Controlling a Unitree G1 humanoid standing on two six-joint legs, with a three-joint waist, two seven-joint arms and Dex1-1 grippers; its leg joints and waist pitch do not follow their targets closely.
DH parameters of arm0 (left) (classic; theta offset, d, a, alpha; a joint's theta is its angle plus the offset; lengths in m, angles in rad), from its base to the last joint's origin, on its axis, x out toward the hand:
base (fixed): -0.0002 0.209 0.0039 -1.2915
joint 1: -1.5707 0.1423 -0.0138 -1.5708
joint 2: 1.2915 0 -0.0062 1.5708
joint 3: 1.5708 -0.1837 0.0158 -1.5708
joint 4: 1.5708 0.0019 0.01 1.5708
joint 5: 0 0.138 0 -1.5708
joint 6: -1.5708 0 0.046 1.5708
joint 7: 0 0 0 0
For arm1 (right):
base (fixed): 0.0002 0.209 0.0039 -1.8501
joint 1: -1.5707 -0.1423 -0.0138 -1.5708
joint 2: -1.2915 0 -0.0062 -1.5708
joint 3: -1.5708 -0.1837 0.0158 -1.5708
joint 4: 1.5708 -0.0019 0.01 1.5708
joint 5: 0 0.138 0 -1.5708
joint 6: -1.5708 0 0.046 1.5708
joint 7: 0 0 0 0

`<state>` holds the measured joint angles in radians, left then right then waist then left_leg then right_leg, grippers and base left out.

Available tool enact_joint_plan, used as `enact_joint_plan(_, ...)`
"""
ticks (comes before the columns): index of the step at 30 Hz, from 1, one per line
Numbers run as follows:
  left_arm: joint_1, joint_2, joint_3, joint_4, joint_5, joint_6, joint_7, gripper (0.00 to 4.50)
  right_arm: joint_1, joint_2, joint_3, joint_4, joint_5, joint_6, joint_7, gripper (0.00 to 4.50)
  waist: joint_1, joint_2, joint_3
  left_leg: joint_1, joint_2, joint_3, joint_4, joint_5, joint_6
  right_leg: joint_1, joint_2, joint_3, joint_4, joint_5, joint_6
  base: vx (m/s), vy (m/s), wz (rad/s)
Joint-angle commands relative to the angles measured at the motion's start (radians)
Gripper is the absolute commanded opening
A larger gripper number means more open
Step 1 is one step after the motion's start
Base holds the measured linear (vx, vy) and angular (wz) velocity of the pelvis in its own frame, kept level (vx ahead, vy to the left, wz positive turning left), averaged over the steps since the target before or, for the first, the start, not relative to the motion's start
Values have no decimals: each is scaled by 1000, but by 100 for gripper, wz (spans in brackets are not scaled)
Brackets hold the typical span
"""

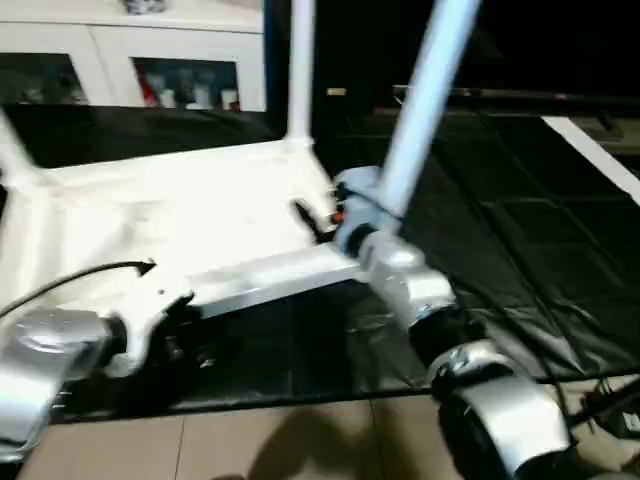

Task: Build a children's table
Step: Rotate table base

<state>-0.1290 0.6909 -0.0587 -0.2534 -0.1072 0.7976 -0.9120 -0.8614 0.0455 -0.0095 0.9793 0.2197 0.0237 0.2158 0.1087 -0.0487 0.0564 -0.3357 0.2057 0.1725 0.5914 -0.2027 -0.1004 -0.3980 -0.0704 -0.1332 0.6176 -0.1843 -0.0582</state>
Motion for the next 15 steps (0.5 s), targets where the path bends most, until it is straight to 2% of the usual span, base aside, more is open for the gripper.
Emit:
enact_joint_plan(1, -24, 6, 16, 29, 43, -26, 55, 446, 0, -61, -53, 42, -11, -27, -49, 395, -9, 35, -62, 15, 33, -7, -73, -220, -41, 42, -83, 84, -69, -208, -131, 0, 0, 0)
enact_joint_plan(3, -38, 2, 10, 34, 43, -36, 69, 446, -12, -98, -66, 75, -16, -53, -59, 395, -3, 34, -62, 15, 31, -4, -71, -211, -38, 39, -76, 94, -67, -200, -133, 0, 0, 0)
enact_joint_plan(4, -46, -5, 6, 40, 46, -43, 78, 446, -17, -118, -73, 87, -18, -61, -61, 395, 1, 38, -63, 15, 29, -4, -69, -199, -35, 39, -73, 95, -64, -181, -134, 0, 0, 0)
enact_joint_plan(5, -52, -13, 2, 46, 48, -49, 86, 446, -23, -133, -80, 99, -17, -69, -63, 395, 2, 35, -64, 13, 29, -3, -68, -191, -34, 40, -71, 95, -62, -169, -136, 0, 0, 0)
enact_joint_plan(6, -60, -25, -4, 56, 52, -59, 98, 446, -32, -154, -90, 117, -17, -80, -66, 395, 4, 36, -65, 8, 28, -3, -67, -182, -33, 41, -70, 96, -58, -153, -141, 0, 0, 0)
enact_joint_plan(9, -79, -60, -24, 77, 64, -86, 133, 446, -48, -198, -95, 144, -25, -108, -50, 395, 9, 32, -66, -1, 26, -4, -62, -175, -26, 46, -69, 97, -54, -151, -146, 0, 0, 0)
enact_joint_plan(10, -91, -84, -34, 91, 70, -105, 158, 446, -58, -218, -92, 158, -33, -125, -37, 395, 9, 38, -69, -6, 26, -7, -62, -165, -26, 50, -71, 97, -50, -139, -146, 0, 0, 0)
enact_joint_plan(12, -107, -133, -36, 111, 72, -127, 207, 446, -71, -240, -82, 167, -42, -149, 17, 395, 6, 31, -68, -14, 26, -6, -57, -154, -16, 52, -69, 95, -50, -119, -152, 0, 0, 0)
enact_joint_plan(13, -107, -133, -36, 112, 72, -128, 207, 446, -71, -240, -82, 167, -42, -149, 18, 395, 6, 37, -68, -15, 25, -7, -57, -157, -15, 53, -71, 95, -50, -123, -153, 0, 0, 0)
enact_joint_plan(15, -96, -196, -4, 115, 60, -151, 276, 446, -64, -240, -62, 146, -49, -164, 115, 395, -6, 32, -68, -22, 24, -8, -55, -170, 0, 60, -71, 93, -58, -149, -152, 0, 0, 0)
